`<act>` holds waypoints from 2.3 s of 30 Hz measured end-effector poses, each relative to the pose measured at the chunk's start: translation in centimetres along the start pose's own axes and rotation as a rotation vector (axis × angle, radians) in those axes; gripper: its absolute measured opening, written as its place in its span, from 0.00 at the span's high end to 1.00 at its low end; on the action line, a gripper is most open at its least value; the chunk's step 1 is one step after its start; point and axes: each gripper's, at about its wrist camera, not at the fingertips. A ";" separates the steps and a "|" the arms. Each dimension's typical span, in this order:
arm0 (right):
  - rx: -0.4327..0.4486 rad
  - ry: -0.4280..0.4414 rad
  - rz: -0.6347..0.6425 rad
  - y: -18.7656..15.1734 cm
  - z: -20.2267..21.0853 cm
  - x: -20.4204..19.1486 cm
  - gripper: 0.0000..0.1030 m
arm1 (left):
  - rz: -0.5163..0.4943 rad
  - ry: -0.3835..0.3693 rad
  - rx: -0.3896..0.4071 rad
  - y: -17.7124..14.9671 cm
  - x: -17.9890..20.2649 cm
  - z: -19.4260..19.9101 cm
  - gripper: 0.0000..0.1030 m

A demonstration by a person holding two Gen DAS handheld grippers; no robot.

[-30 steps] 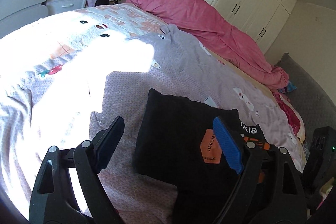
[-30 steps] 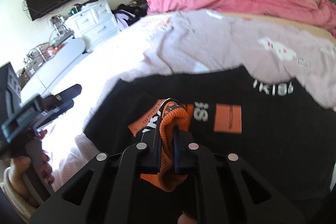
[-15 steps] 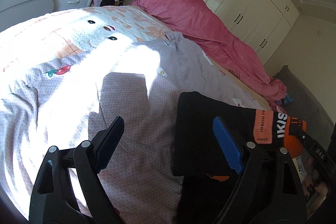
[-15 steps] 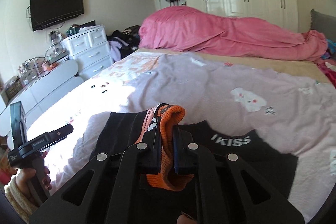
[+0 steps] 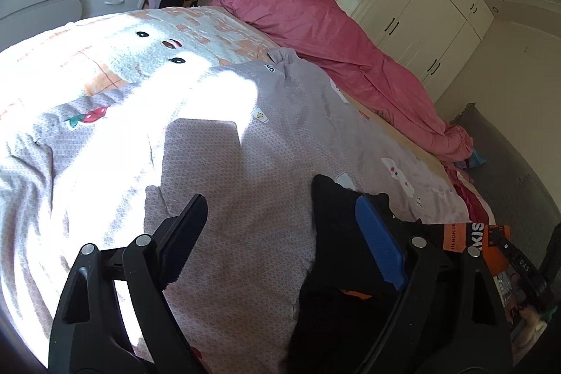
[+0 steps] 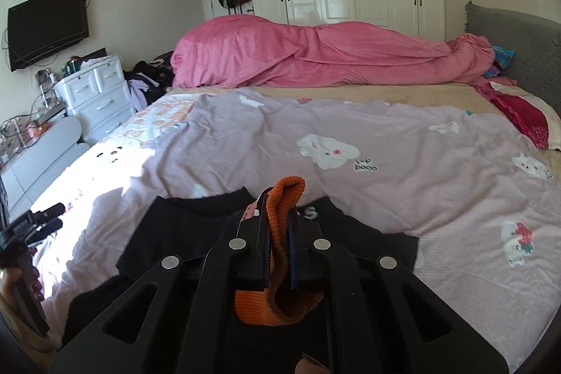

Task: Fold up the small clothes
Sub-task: 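Lay the cuff flat on the shirt body with the right gripper and release, then move both grippers to the hem of the black shirt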

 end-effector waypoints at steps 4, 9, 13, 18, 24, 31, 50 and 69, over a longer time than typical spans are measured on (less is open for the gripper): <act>-0.024 -0.023 -0.009 -1.5 0.0 0.9 0.93 | -0.052 -0.038 -0.036 -0.6 1.7 -0.9 0.23; -0.051 -0.043 -0.023 -3.1 -0.2 1.6 0.93 | -0.154 -0.089 -0.088 -1.7 5.4 -2.5 0.23; -0.072 -0.050 -0.035 -3.8 -0.6 2.1 0.93 | -0.234 -0.133 -0.132 -2.7 8.8 -3.9 0.23; -0.086 -0.056 -0.050 -4.2 -0.8 2.6 0.93 | -0.315 -0.158 -0.231 -5.1 12.9 -6.9 0.23; -0.097 -0.057 -0.047 -4.2 -1.1 3.0 0.93 | -0.371 -0.159 -0.330 -8.2 14.6 -10.1 0.23; -0.115 -0.080 -0.062 -4.7 -1.4 3.9 0.91 | -0.403 -0.131 -0.424 -10.4 13.4 -11.6 0.23; -0.216 0.016 -0.022 -7.0 -2.9 -0.9 0.65 | -0.404 -0.142 -0.409 -10.7 12.5 -10.4 0.23; -0.338 -0.022 0.050 -11.6 -4.7 -1.7 0.57 | -0.417 -0.139 -0.400 -10.9 12.3 -9.5 0.23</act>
Point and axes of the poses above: each gripper's, at about its wrist camera, not at the fingertips, and z roughly against the way its jaws point, x to its right, y to its top, and after that the axes turned 13 degrees about x, right-handed
